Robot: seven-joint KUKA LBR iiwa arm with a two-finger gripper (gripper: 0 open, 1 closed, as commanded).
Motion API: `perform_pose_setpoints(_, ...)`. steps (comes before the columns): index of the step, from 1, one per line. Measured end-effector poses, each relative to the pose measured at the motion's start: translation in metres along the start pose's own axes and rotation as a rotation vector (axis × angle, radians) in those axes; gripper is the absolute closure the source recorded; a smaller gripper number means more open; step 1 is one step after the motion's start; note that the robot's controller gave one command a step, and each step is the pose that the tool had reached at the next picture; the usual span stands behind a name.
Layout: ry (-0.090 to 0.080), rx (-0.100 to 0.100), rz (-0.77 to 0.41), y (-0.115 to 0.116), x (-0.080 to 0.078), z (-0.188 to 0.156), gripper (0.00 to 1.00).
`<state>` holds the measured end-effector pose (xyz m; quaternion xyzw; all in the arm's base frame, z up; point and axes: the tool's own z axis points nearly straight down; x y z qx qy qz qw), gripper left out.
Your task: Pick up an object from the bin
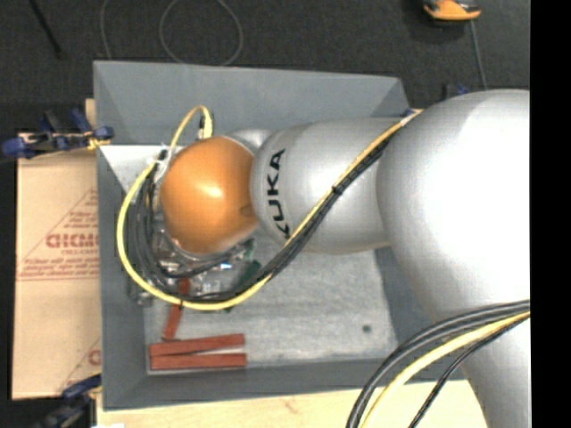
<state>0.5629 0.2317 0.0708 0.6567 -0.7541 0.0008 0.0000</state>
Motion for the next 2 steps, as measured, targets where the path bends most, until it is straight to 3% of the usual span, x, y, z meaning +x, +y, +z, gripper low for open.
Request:
perform_pose_setpoints(1, -0.004, -0.002, 0.003, 0.001, -0.002, 0.000, 1.00)
perform_pose_setpoints(2, -0.006, 0.002, 0.009, -0.001, -0.002, -0.078, 1.00)
